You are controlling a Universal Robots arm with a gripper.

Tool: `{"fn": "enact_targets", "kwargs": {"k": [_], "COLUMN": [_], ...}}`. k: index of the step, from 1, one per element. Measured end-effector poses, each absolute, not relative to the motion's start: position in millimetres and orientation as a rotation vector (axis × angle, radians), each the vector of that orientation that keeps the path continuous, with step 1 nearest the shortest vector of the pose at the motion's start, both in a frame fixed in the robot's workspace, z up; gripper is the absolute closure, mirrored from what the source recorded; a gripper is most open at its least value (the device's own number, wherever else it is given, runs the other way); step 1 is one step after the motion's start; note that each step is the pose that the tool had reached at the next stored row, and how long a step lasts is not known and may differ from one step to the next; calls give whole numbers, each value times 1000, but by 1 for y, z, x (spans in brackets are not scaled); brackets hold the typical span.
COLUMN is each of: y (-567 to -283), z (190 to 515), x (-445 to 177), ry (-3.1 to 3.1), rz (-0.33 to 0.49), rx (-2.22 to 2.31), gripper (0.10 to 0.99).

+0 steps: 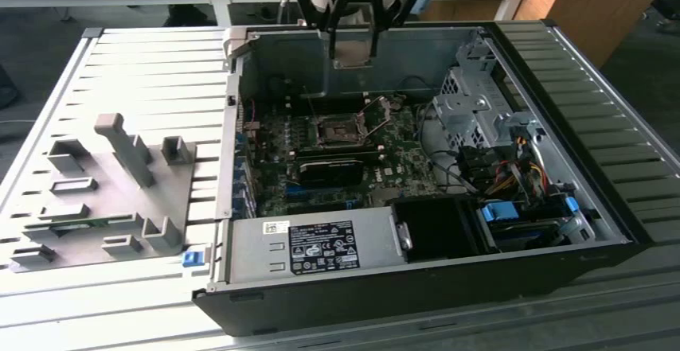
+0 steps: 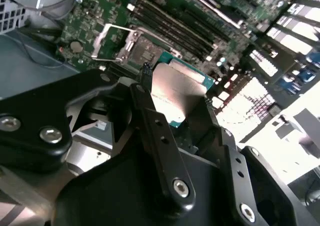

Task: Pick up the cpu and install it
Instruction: 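Pick up the cpu and move it towards the insertion slot, then place the cpu into insertion slot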

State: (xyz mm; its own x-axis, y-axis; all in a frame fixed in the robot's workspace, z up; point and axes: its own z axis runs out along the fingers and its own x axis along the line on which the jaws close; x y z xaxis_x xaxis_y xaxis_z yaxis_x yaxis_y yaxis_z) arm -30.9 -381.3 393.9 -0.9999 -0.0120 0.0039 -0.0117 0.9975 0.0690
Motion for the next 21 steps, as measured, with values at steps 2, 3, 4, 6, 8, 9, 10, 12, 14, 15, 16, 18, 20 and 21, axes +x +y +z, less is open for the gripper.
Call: {"fn": "enact_targets", "kwargs": {"k": [2,3,4,6,8,9,10,12,14,15,16,18,20,21], "y": [-378,-377,-375,-372,-369,-367,-366,-365,-365,-365,-365,-365,-365,-365], "z": [393,393,393,393,392,392,392,392,391,391,391,391,391,391], "x": [-26,-23,-21,-15,-9,-6,-3,5,9,10,11,12,13,13], "ry": [-3135,-3136,-3136,-3136,-3136,-3136,-3136,-3136,-3136,-3136,-3136,-3137,-3137,-3137], "rz": [-108,-108,-108,-108,-108,-108,-108,-108,-107,-106,-106,-105,-103,-102], "rx": [18,18,18,19,18,19,19,18,18,16,12,9,8,5], "gripper": [557,557,557,557,557,557,557,557,557,557,557,557,557,557]}}
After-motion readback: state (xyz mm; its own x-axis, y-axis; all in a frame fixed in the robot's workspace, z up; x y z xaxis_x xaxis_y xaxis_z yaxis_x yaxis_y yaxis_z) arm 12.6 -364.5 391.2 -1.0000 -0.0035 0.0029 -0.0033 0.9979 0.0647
